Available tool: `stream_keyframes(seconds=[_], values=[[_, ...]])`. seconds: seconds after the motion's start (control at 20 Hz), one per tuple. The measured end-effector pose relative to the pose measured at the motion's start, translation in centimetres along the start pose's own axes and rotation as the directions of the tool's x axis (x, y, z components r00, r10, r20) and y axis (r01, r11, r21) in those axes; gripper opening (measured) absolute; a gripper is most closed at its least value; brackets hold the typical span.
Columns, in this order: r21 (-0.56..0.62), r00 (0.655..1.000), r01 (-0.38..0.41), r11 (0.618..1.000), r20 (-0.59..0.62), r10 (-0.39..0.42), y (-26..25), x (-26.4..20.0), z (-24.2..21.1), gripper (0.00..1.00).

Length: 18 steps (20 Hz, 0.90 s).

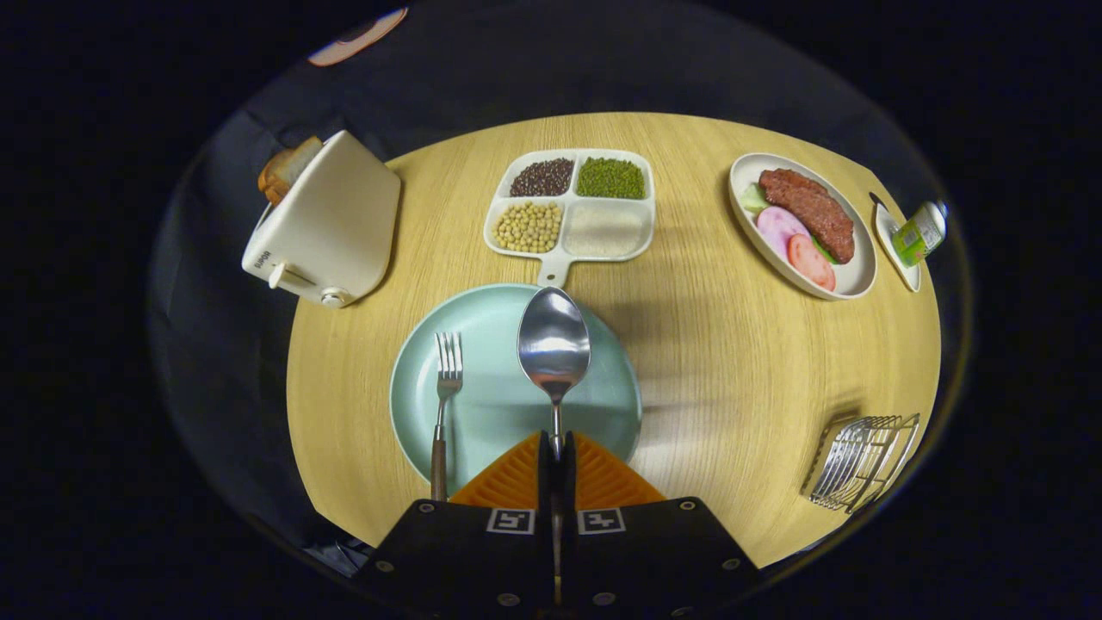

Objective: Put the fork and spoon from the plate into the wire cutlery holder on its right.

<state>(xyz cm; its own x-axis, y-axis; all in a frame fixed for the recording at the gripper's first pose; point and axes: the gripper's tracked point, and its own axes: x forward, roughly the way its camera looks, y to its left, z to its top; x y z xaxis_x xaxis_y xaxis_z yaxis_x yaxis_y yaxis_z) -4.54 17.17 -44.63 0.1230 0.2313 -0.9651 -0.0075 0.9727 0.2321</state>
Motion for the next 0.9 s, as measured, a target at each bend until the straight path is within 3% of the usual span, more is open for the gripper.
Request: stream_keyframes(seconds=[0.45,0.9], values=[[0.077,0.989,0.055,0.996,0.131,-0.065,-8.4,-9.0,-0.5,0.04],[0.154,0.971,0.179,0.972,0.128,-0.200,-19.7,-13.7,-4.2,0.04]])
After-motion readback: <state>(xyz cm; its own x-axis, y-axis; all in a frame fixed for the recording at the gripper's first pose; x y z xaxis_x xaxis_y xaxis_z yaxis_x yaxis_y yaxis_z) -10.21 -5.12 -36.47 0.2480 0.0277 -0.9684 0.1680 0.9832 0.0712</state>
